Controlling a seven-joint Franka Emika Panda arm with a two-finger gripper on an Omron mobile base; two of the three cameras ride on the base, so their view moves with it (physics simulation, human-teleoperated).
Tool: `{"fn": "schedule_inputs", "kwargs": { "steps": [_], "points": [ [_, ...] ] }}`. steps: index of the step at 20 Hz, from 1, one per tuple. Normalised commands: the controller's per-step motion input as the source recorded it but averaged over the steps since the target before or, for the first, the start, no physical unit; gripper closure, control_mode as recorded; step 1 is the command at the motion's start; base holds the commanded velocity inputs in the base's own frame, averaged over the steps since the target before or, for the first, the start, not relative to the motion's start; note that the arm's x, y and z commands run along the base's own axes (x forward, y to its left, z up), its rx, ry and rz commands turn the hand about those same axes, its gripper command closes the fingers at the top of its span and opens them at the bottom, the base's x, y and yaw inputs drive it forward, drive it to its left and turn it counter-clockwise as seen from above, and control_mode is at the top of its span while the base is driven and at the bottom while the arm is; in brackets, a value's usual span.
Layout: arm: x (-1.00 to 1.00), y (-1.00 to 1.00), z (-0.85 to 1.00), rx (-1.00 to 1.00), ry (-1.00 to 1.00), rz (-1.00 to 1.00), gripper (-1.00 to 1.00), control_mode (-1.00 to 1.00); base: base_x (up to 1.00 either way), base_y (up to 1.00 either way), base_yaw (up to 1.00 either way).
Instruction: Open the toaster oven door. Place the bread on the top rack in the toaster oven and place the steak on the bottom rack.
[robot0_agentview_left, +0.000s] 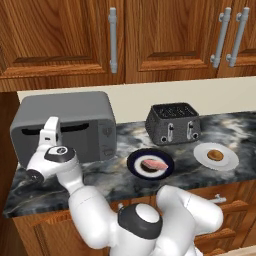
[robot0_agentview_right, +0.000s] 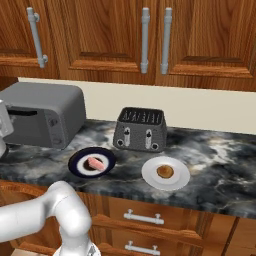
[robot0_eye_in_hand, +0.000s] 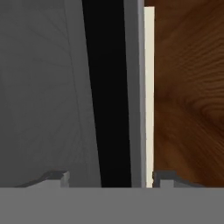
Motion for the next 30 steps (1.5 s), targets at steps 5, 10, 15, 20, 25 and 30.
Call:
{"fn": "schedule_inputs", "kwargs": {
  "steps": [5,10,15,20,25,30],
  "points": [
    [0.1,0.1,0.0,0.11,0.0,0.0,1.0,-1.0,0.0,0.0,0.0],
    [0.24,0.01,0.0,0.18,0.0,0.0,1.0,-1.0,0.0,0.0,0.0],
    [0.22,0.07,0.0,0.21,0.02,-0.01,1.0,-1.0,0.0,0.0,0.0],
    [0.03,0.2,-0.11,0.2,0.08,0.0,1.0,-1.0,0.0,0.0,0.0],
    [0.0,0.27,-0.38,0.16,0.15,0.0,1.0,-1.0,0.0,0.0,0.0],
    [-0.03,0.37,-0.54,0.13,0.23,0.0,1.0,-1.0,0.0,0.0,0.0]
  ]
}}
